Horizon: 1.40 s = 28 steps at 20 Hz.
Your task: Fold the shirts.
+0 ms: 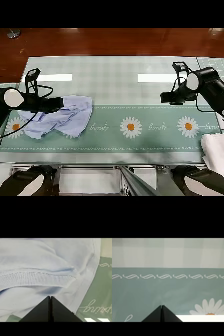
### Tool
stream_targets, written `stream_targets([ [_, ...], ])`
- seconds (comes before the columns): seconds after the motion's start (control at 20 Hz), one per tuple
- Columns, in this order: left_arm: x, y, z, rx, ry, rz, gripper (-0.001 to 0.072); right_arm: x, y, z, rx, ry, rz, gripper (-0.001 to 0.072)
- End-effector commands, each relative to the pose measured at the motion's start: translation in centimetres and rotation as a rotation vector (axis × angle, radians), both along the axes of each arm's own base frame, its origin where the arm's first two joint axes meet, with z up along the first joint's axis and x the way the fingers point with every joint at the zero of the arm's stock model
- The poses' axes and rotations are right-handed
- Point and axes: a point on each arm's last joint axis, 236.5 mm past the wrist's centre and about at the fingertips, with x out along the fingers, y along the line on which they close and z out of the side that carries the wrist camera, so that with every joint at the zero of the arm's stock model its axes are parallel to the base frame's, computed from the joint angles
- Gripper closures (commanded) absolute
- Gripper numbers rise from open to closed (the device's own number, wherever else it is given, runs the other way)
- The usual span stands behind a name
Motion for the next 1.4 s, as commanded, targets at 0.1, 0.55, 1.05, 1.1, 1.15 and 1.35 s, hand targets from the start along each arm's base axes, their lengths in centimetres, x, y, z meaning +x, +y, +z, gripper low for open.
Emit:
stream_targets([
  [0.1, 0.0, 0.0, 0.0, 0.001, 0.001, -0.001, 0.0684, 0.0, 0.0, 0.0, 0.0, 0.001, 0.001, 0.0685],
  [0.55, 0.0, 0.0, 0.0, 0.001, 0.001, -0.001, 0.0684, 0.6, 0.2, 0.1, 0.006, -0.025, 0.004, 0.0685],
  [1.05, 4.1, 0.7, 1.2, 0.046, -0.174, -0.02, 0.0002, 0.3, 0.4, 0.0, 0.002, -0.009, 0.054, 0.0088],
  [1.1, 4.1, 2.3, 1.3, 0.117, -0.168, -0.027, 0.0002, -0.5, 0.1, -0.2, -0.012, 0.032, 0.07, 0.0088],
  [1.15, 3.9, 5.0, 1.6, 0.207, -0.148, 0.002, 0.0003, -1.3, -0.2, -0.3, -0.024, 0.067, 0.082, 0.0089],
  [1.35, 3.8, 11.7, 0.9, 0.328, -0.125, 0.127, 0.0003, -2.4, 0.5, -0.5, 0.004, 0.111, 0.093, 0.009],
])
